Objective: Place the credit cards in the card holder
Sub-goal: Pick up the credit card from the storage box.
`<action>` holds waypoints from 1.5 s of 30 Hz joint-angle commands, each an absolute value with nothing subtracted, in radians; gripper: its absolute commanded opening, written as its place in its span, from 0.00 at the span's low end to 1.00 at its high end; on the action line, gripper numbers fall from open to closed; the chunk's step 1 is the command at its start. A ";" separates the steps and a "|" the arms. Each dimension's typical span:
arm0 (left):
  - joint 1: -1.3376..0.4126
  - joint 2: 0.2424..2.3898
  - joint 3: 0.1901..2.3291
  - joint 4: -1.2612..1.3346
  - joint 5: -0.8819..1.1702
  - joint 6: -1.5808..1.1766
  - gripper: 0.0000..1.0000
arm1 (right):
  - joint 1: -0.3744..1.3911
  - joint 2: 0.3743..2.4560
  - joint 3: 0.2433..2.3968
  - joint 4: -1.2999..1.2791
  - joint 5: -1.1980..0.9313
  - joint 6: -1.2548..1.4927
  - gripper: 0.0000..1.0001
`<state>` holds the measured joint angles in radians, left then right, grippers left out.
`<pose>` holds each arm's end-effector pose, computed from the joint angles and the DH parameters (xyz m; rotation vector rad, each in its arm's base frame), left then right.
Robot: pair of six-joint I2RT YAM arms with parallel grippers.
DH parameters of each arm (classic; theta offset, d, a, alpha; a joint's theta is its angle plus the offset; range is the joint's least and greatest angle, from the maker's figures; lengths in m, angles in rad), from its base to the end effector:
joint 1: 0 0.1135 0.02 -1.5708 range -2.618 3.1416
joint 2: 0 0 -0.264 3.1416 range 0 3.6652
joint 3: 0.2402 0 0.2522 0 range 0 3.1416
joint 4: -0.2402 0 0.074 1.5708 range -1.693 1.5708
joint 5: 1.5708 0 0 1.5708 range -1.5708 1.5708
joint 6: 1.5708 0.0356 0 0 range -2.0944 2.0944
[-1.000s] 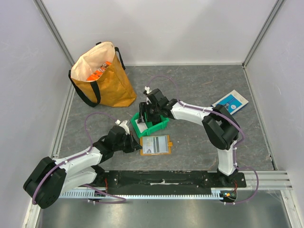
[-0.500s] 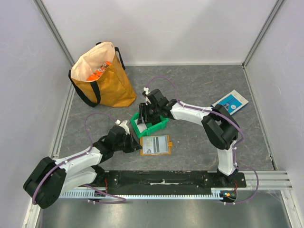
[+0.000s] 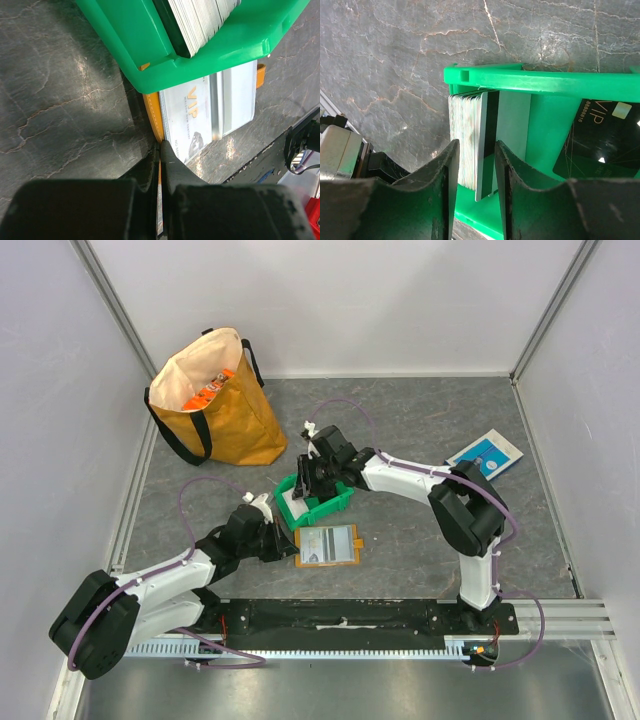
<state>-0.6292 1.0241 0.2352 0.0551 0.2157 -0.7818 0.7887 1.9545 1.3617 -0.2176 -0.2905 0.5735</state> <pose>0.1400 -0.1113 0.1346 -0.0700 2.4831 -0.9201 0.2958 0.3123 0.1929 -0.4249 2.5366 0.9378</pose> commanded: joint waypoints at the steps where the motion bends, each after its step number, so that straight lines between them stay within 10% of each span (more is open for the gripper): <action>1: -0.623 1.020 0.255 0.095 0.212 -0.738 0.02 | 0.787 1.905 1.353 -0.189 -0.304 0.578 0.39; 19: -0.623 1.022 0.255 0.097 0.215 -0.739 0.02 | 0.770 1.916 1.382 -0.241 -0.190 0.535 0.10; 45: -0.620 1.006 0.239 0.091 0.215 -0.750 0.02 | 0.865 2.008 1.447 -0.321 0.024 0.460 0.05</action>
<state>-0.6239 1.0245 0.2352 0.0582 0.2161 -0.7815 0.8604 2.0090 1.4109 -0.3111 -0.0200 0.4747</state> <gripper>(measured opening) 0.025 0.081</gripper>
